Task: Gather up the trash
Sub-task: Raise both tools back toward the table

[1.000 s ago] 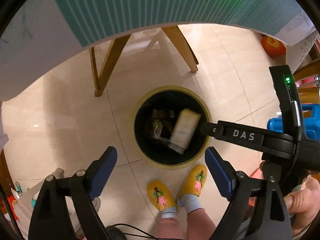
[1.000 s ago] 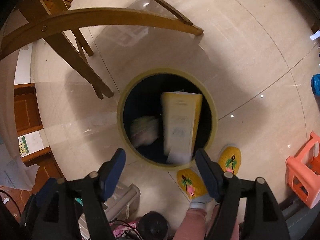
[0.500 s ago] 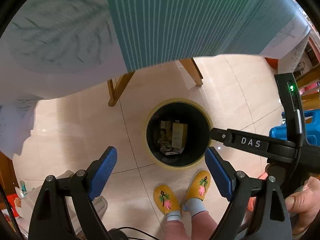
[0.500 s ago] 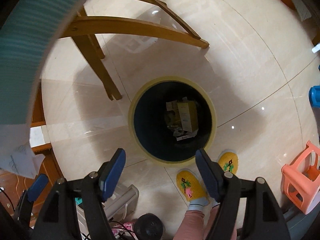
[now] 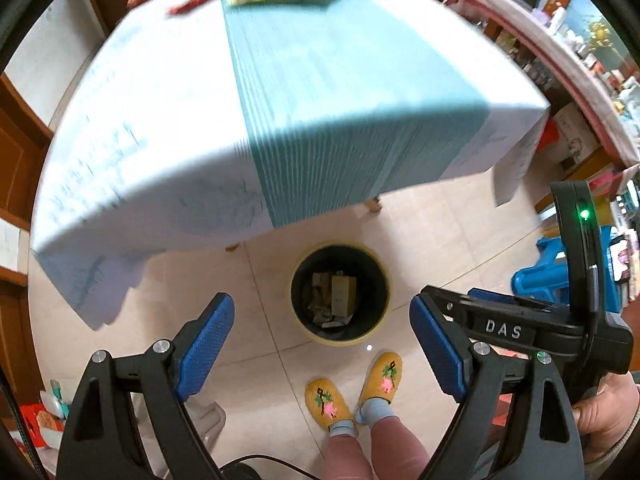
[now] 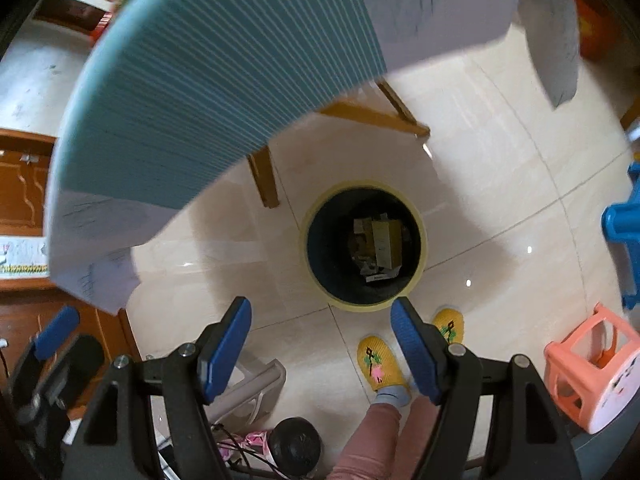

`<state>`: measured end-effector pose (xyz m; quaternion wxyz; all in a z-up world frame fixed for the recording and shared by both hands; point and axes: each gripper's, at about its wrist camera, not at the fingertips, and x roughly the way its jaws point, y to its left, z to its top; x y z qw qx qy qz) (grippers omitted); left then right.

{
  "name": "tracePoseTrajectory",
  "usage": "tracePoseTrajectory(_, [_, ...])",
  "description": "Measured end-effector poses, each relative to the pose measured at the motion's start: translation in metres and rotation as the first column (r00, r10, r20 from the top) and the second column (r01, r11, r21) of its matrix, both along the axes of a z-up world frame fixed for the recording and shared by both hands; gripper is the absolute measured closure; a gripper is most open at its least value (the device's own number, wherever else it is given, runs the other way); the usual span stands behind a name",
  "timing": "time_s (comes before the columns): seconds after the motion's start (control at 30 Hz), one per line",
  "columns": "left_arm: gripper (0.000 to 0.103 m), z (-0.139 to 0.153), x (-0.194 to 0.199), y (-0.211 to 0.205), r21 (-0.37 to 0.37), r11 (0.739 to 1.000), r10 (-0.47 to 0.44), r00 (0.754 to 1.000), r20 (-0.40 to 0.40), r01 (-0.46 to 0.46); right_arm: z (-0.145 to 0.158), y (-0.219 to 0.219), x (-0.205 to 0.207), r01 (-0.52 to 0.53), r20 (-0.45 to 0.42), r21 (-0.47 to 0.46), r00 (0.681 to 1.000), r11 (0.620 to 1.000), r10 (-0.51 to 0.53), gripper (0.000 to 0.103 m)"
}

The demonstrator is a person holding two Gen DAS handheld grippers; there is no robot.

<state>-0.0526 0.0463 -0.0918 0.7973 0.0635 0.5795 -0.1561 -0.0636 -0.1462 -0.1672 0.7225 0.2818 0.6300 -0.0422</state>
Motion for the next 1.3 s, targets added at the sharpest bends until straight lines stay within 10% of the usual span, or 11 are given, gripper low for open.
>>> tracePoseTrajectory(0.6, [0.015, 0.174, -0.008, -0.021, -0.032, 0.994, -0.096, 0.954, 0.283, 0.109, 0.193, -0.015, -0.004, -0.026, 0.369, -0.077, 0.928, 0.997, 0.053, 0.03])
tracePoseTrajectory(1.3, [0.015, 0.253, 0.03, -0.05, -0.013, 0.998, 0.057, 0.917, 0.394, -0.057, 0.282, -0.037, 0.054, -0.177, 0.543, -0.102, 0.814, 0.979, 0.204, 0.03])
